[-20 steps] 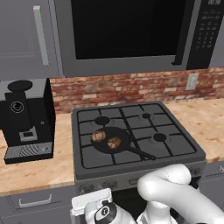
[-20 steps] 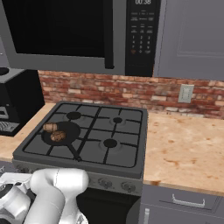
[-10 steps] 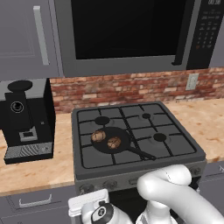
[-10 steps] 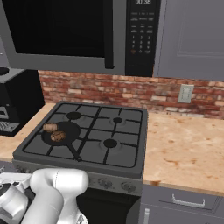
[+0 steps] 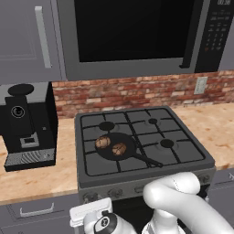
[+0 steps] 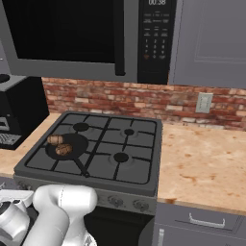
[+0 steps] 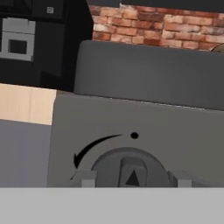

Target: Put the potato and potato in the pan. Then turn on the front left burner and set the heat to medium.

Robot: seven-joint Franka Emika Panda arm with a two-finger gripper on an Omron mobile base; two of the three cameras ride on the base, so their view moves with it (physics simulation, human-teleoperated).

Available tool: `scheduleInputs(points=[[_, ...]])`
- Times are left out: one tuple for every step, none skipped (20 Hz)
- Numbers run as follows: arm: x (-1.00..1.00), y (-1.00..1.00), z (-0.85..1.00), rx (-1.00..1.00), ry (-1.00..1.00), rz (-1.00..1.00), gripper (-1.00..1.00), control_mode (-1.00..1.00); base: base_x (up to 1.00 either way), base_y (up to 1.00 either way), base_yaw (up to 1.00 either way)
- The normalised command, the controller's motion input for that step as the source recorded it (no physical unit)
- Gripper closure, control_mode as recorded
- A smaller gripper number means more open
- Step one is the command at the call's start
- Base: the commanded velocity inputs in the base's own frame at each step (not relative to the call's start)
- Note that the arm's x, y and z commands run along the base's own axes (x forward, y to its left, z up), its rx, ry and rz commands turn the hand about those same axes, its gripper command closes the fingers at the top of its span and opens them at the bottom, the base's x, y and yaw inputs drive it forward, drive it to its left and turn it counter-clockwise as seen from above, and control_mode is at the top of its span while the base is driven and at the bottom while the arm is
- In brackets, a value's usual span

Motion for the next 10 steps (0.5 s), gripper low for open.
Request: scheduleInputs(points=[[0.00, 0.00, 0.00, 0.00, 0.00, 0.00, -1.00, -1.00, 0.00, 0.00, 0.00], [0.00, 0.00, 0.00, 0.00, 0.00, 0.00, -1.00, -1.00, 0.00, 0.00, 0.00], [0.00, 0.00, 0.00, 0.00, 0.00, 0.00, -1.00, -1.00, 0.00, 0.00, 0.00], [0.00, 0.00, 0.00, 0.00, 0.00, 0.00, -1.00, -1.00, 0.00, 0.00, 0.00], [0.00, 0.00, 0.00, 0.00, 0.00, 0.00, -1.00, -1.00, 0.00, 0.00, 0.00], [0.00, 0.00, 0.00, 0.00, 0.00, 0.00, -1.00, -1.00, 0.00, 0.00, 0.00], [0.06, 0.00, 0.00, 0.00, 0.00, 0.00, -1.00, -1.00, 0.00, 0.00, 0.00], [0.00, 0.00, 0.00, 0.00, 0.00, 0.00, -1.00, -1.00, 0.00, 0.00, 0.00], [0.00, 0.00, 0.00, 0.00, 0.00, 0.00, -1.00, -1.00, 0.00, 0.00, 0.00], [0.00, 0.00, 0.00, 0.00, 0.00, 0.00, -1.00, -1.00, 0.00, 0.00, 0.00]])
